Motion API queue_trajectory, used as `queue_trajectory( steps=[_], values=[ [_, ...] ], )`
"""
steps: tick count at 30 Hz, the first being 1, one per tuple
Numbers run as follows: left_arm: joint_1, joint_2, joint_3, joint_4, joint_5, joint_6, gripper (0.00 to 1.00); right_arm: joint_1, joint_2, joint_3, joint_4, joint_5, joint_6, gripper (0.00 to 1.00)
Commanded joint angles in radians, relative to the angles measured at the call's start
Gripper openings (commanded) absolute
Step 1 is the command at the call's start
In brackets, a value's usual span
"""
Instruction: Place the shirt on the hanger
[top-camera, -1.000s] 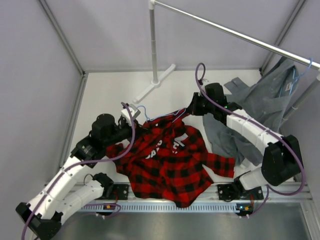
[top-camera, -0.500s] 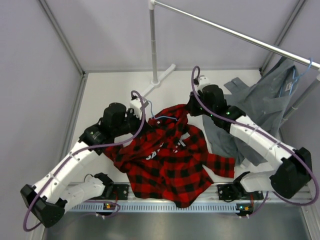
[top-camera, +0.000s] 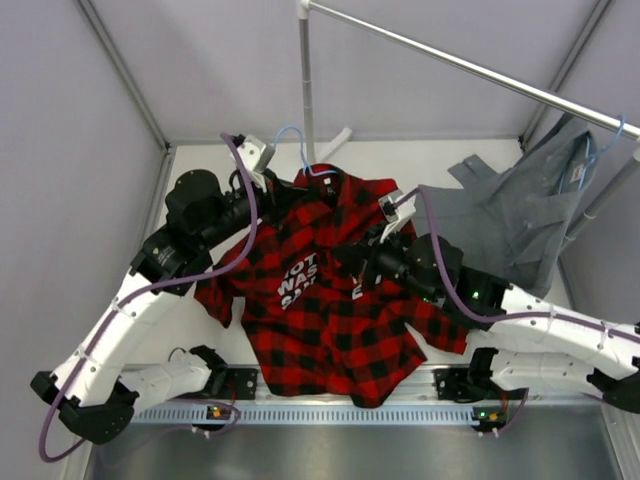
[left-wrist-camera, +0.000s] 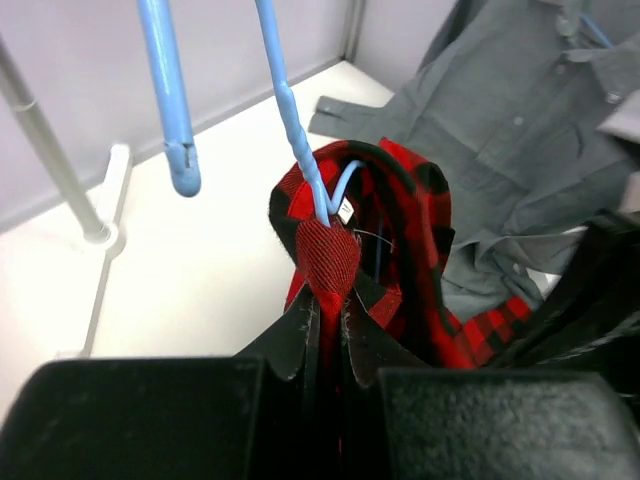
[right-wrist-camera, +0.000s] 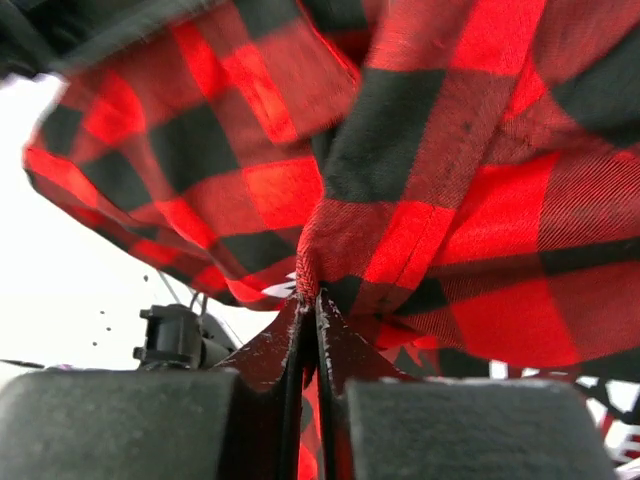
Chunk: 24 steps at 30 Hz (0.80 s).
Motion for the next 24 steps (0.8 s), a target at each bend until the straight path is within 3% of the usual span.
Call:
queue_trajectory(
  steps=[1, 2, 4, 5, 6, 10, 15, 19, 24],
  values=[
    [0.001, -0.009, 0.043, 0.206, 0.079, 0.067, 0.0, 0.059, 0.049, -0.069, 0.065, 0.129, 0.036, 0.05],
    [0.003, -0.004, 0.054, 0.198, 0.117, 0.122, 0.0, 0.059, 0.049, -0.08, 0.064, 0.161, 0.036, 0.15],
    [0.001, -0.001, 0.074, 0.14, 0.255, 0.188, 0.0, 0.057, 0.027, -0.092, 0.058, 0.193, 0.027, 0.22],
    [0.003, -0.006, 0.072, 0.12, 0.288, 0.242, 0.0, 0.057, 0.008, -0.094, 0.052, 0.203, 0.008, 0.38],
    [0.003, -0.015, 0.062, 0.106, 0.318, 0.267, 0.0, 0.057, -0.01, -0.091, 0.042, 0.197, -0.005, 0.42],
    [0.001, -0.073, -0.093, 0.11, 0.375, 0.362, 0.0, 0.053, -0.156, -0.048, -0.101, 0.126, -0.116, 0.48],
    [0.003, -0.073, -0.159, 0.112, 0.323, 0.371, 0.0, 0.04, -0.279, 0.05, -0.307, -0.196, -0.212, 0.59],
    [0.001, -0.06, -0.165, 0.123, 0.398, 0.353, 0.0, 0.04, -0.331, 0.162, -0.387, -0.096, -0.312, 0.69],
    [0.001, -0.053, -0.171, 0.127, 0.573, 0.343, 0.0, 0.03, -0.17, 0.317, -0.444, -0.055, -0.467, 0.71]
  ],
)
